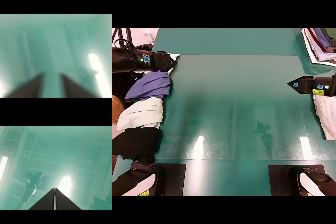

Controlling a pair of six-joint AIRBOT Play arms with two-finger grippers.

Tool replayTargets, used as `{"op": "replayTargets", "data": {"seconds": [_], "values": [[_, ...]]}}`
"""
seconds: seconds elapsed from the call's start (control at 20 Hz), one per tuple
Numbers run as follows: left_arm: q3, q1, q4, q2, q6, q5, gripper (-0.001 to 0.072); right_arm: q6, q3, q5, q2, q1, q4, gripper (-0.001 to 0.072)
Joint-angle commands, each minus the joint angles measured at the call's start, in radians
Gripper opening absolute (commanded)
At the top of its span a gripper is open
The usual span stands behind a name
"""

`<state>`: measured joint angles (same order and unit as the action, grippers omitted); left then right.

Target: Fold the shirts.

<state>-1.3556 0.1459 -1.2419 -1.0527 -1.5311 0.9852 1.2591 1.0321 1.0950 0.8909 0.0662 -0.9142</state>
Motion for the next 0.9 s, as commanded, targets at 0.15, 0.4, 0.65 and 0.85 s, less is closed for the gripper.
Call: {"op": "replayTargets", "data": {"seconds": [0.15, 0.4, 0.65, 0.85], "values": [[0.000, -0.104, -0.292, -0.142, -0.040, -0.225, 0.0628, 0.001, 0.000, 0.005, -0.001, 0.001, 0.006, 0.0016], [-0.103, -0.262, -0.288, -0.423, -0.040, -0.262, 0.0628, 0.002, 0.000, 0.008, -0.001, 0.001, 0.006, 0.0015], [-0.292, -0.303, -0.286, -0.672, -0.013, -0.245, 0.0628, 0.050, 0.000, 0.009, -0.001, 0.001, 0.006, 0.0016], [-0.343, -0.312, -0.289, -0.771, 0.013, -0.266, 0.0628, 0.050, -0.005, 0.020, -0.001, 0.001, 0.006, 0.0015]]}}
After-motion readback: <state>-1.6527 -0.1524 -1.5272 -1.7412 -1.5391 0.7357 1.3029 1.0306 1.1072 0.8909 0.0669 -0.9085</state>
